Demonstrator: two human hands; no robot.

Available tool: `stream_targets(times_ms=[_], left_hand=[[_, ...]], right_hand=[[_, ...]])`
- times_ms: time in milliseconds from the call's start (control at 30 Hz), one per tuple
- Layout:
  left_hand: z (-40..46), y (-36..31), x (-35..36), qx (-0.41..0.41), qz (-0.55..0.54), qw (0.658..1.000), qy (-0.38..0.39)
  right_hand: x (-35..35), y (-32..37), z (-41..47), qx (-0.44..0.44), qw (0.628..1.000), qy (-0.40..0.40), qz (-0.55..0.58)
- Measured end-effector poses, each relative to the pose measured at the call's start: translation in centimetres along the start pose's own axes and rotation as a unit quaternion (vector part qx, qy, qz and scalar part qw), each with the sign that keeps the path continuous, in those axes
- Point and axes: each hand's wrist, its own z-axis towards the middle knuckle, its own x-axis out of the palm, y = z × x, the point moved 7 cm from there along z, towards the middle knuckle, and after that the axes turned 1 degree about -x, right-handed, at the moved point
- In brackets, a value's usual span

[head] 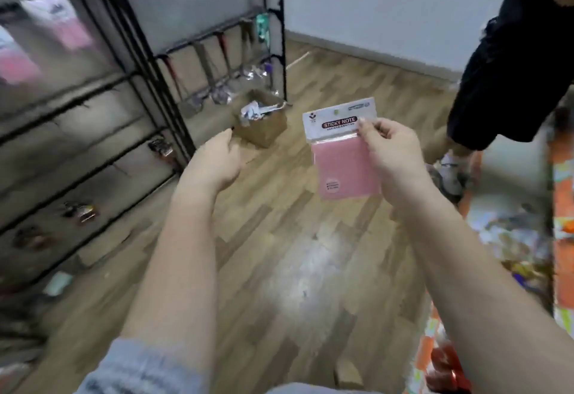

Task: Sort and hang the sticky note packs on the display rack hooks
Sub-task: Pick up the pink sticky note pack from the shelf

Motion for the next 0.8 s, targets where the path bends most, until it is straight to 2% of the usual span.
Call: stream_targets(times_ms=[200, 433, 633, 800], left_hand=[[-3.8, 11.6, -4.5, -0.189, -0.008, 0.980, -0.063], [-11.6, 18.4, -7.6, -0.366, -0.041, 0.915, -0.167], [-16.8, 20.8, -8.5, -0.448, -0.080, 0.863, -0.221], [-20.4, 23.0, -9.4, -0.491, -0.102, 0.831, -0.241]], right_hand=[[13.3, 0.5, 1.0, -0.017, 0.985, 0.174, 0.007], [23.5, 2.4, -0.4, -0.047, 0.936, 0.348, -0.007], [29.5, 3.4, -3.1, -0.056, 0.892, 0.449, 0.011], [34.4, 4.4, -5.8, -0.073, 0.872, 0.483, 0.034]])
